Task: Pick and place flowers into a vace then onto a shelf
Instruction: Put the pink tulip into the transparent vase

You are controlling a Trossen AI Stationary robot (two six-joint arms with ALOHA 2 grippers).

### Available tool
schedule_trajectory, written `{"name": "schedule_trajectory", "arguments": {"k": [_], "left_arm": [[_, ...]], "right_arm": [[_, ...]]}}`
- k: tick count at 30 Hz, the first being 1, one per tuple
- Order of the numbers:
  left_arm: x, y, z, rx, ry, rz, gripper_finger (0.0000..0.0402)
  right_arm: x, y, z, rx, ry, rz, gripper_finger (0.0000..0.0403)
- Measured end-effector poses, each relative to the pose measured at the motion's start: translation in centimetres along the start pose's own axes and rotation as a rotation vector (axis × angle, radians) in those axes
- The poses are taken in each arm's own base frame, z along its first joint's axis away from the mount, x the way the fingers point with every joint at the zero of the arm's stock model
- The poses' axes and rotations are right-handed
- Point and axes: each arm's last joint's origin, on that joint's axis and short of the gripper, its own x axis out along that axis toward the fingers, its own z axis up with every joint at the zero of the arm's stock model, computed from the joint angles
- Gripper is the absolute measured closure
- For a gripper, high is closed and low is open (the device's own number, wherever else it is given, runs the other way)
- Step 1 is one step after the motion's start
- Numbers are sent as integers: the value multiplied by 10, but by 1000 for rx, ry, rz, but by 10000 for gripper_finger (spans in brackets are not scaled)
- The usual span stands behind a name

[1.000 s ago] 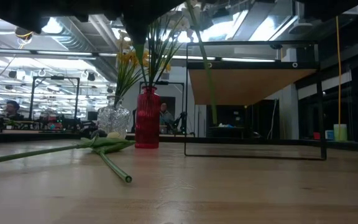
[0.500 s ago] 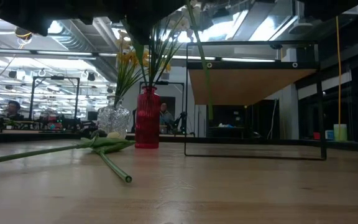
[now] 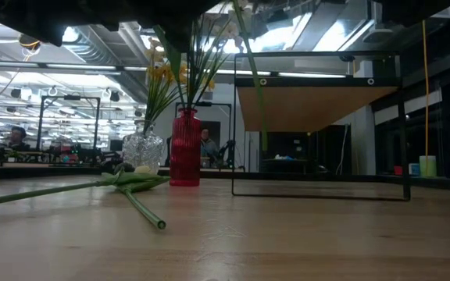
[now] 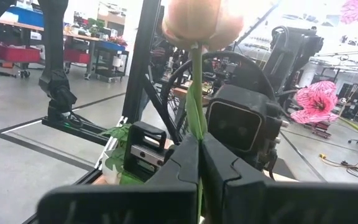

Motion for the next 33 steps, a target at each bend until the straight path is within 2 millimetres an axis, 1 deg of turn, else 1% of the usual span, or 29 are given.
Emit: {"name": "schedule_trajectory", "arguments": {"k": [2, 4, 8, 12, 17, 21, 24, 28, 30, 33], "left_arm": [[0, 0, 0, 1, 0, 0, 377], [0, 1, 0, 0, 0, 2, 390], [0, 1, 0, 1, 0, 1, 391], [0, 1, -1, 1, 5, 1, 395], [0, 1, 0, 1, 6, -1, 396], [-3, 1, 6, -4, 22, -1, 397], [-8, 0, 11, -10, 53, -4, 397], [-14, -6, 20, 21, 60, -6, 397], [-19, -8, 27, 42, 53, 21, 397], [-28, -10, 35, 52, 91, 67, 398]], "right_arm": [[0, 0, 0, 0, 0, 0, 403], [0, 0, 0, 1, 1, 1, 402], [0, 0, 0, 1, 1, 0, 391], [0, 0, 0, 4, 5, 2, 367], [0, 3, 0, 5, 4, 10, 319], [0, 5, 0, 8, 4, 14, 281], [0, 5, 0, 9, 5, 15, 261], [0, 5, -1, 9, 16, 17, 246], [-1, 5, -2, 8, 29, 20, 245], [-1, 5, -3, 7, 37, 22, 244]]}}
